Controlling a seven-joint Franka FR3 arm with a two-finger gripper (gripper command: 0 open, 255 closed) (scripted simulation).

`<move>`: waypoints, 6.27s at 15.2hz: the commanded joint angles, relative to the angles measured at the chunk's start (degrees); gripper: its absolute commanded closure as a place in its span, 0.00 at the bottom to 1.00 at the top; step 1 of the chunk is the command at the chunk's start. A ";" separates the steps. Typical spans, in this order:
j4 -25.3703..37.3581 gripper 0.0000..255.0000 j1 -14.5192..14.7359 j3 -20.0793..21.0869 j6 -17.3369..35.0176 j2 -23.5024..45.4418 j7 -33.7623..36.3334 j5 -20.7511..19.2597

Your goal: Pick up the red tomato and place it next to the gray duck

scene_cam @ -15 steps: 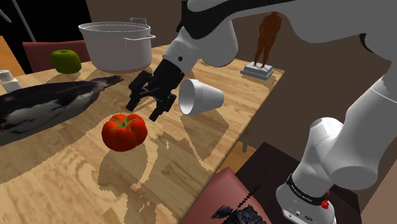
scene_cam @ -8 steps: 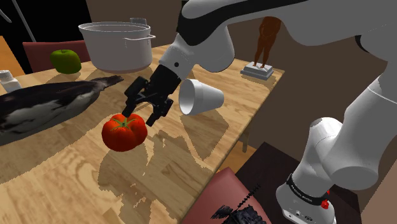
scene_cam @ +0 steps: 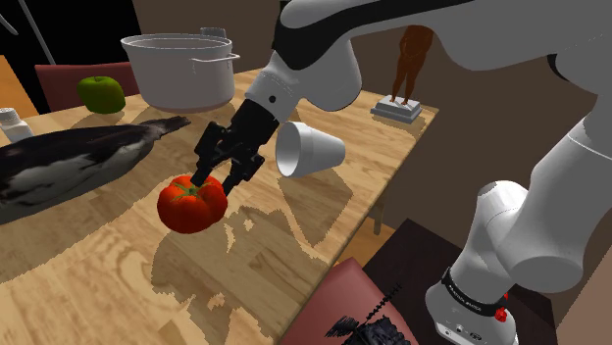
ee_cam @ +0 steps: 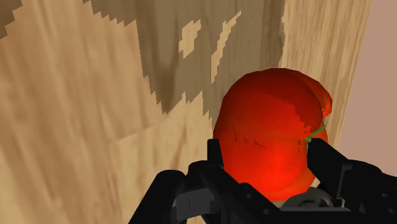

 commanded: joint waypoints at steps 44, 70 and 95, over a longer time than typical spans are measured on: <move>28.43 1.00 -4.42 -5.06 -21.89 5.22 13.53 -8.56; 9.68 1.00 -3.58 -4.22 -8.87 4.46 0.05 -3.37; 9.17 0.00 -5.55 -6.51 -13.09 2.18 -1.14 -4.38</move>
